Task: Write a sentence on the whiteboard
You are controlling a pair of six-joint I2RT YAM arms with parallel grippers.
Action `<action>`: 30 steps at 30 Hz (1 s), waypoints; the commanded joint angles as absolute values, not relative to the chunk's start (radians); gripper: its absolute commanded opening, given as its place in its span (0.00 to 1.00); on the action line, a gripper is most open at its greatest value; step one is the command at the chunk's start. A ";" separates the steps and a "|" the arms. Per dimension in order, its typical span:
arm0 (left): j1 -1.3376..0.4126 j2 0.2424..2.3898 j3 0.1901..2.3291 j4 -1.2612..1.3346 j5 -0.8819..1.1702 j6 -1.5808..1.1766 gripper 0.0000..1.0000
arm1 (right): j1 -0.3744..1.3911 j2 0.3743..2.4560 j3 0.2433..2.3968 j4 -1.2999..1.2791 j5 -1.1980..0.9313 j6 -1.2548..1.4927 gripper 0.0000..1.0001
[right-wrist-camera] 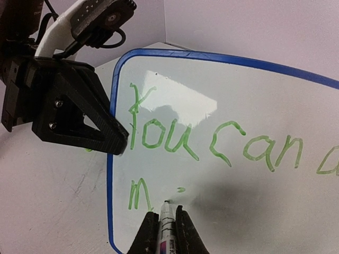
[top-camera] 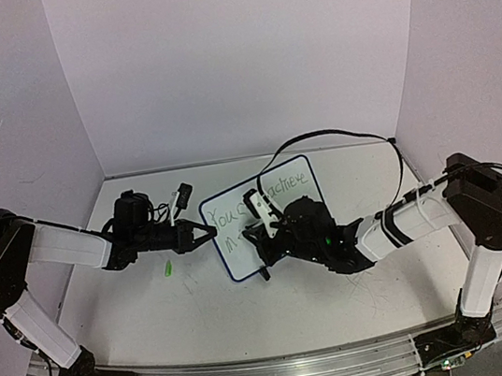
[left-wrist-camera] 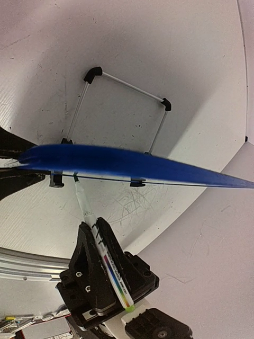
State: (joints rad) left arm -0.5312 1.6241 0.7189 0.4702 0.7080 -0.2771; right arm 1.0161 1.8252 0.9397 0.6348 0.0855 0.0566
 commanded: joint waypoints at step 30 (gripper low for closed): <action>-0.530 1.641 0.732 0.400 0.634 -0.210 0.00 | 1.032 1.815 0.936 0.586 0.172 0.058 0.00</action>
